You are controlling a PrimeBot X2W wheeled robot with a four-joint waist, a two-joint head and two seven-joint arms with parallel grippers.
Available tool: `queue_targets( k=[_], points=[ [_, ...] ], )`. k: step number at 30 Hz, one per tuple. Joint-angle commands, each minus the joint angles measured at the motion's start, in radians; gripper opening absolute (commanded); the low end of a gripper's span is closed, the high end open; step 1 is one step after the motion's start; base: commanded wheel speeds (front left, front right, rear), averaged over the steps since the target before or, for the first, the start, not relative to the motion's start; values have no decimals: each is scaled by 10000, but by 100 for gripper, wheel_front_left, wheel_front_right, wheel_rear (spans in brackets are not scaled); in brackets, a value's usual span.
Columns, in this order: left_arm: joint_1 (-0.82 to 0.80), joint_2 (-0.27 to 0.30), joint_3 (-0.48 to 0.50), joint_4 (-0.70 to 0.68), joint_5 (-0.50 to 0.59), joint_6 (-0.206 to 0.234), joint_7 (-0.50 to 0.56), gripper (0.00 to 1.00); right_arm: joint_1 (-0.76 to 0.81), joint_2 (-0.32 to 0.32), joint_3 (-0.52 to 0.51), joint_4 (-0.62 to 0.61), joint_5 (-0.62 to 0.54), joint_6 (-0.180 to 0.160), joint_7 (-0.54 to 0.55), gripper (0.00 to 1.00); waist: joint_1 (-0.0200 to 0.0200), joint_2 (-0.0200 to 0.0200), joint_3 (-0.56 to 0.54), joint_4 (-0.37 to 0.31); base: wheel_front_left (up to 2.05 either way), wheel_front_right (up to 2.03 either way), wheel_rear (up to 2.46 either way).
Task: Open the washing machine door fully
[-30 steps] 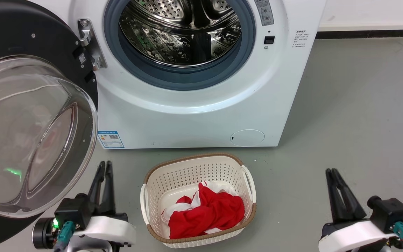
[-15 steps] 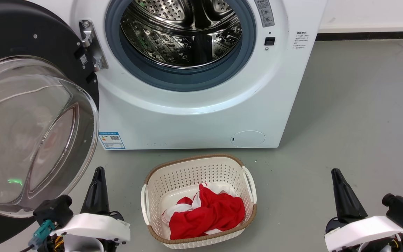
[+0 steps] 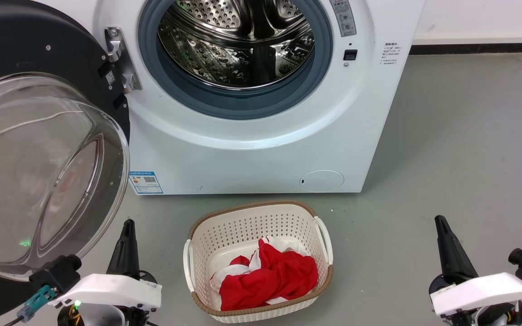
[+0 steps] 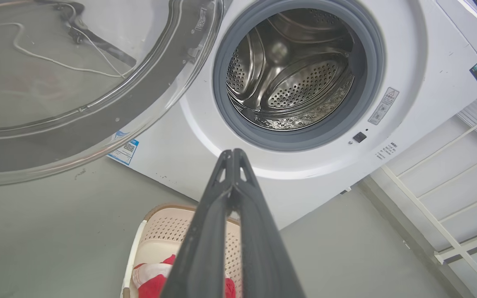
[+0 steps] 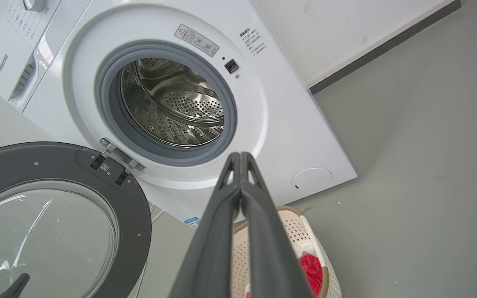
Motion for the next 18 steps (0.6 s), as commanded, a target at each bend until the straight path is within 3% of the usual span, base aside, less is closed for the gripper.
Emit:
queue_targets(
  k=[1, 18],
  points=[
    [-269, 21, 70, -87, -327, -51, 62, 0, -242, -83, -32, -77, 334, 1, 51, 0, 0, 0, -4, 2, 0, 0, 0],
    [-378, -21, 291, 139, -2658, -287, 651, 0, -467, -137, -188, 232, 2687, 0, 444, 0, 0, 0, -59, 31, 0, 0, 0]
  ],
)
